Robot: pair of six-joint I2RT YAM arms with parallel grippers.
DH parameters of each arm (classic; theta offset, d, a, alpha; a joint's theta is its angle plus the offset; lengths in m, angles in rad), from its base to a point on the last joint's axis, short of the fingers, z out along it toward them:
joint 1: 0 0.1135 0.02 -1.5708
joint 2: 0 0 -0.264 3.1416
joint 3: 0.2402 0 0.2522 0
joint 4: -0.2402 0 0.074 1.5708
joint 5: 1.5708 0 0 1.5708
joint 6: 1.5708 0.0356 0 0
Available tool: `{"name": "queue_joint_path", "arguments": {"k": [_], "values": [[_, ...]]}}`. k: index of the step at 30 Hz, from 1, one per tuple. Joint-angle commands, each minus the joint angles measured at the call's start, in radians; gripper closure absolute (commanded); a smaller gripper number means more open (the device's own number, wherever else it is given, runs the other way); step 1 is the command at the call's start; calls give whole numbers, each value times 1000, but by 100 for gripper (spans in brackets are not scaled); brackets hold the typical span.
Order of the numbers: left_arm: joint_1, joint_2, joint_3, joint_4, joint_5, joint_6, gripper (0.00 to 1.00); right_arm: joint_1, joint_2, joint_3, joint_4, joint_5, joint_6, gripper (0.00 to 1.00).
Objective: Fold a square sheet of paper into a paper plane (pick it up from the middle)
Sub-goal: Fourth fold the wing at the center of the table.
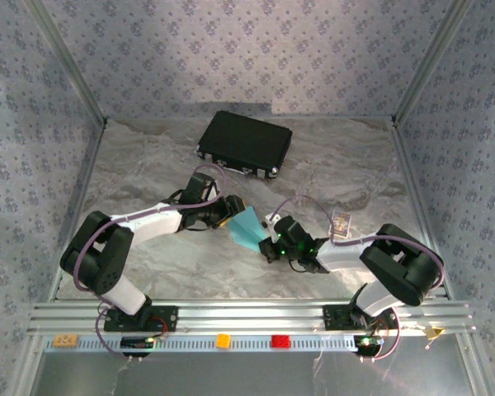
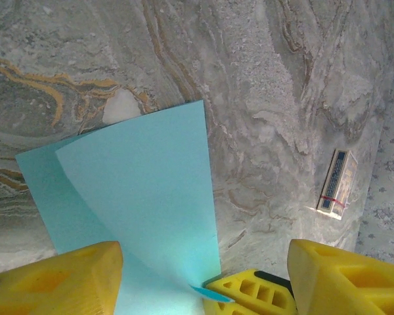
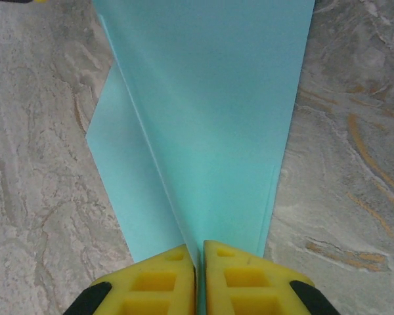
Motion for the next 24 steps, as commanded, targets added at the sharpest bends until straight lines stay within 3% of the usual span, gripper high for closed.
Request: {"name": "queue_joint_path", "arguments": {"k": [1,14,17,24], "values": [[1,1,13,-43,-15,16,32,8,8,17,-11,40,-1,88],[-2,112,98,-96,44,-10,35,65,-11,10,4,138,-66,88],[-4,139,124,-124,48,-14,43,93,-21,12,-2,188,-109,85],[-3,147,135,-164,41,-10,73,162,-49,27,-55,324,-193,81]]}}
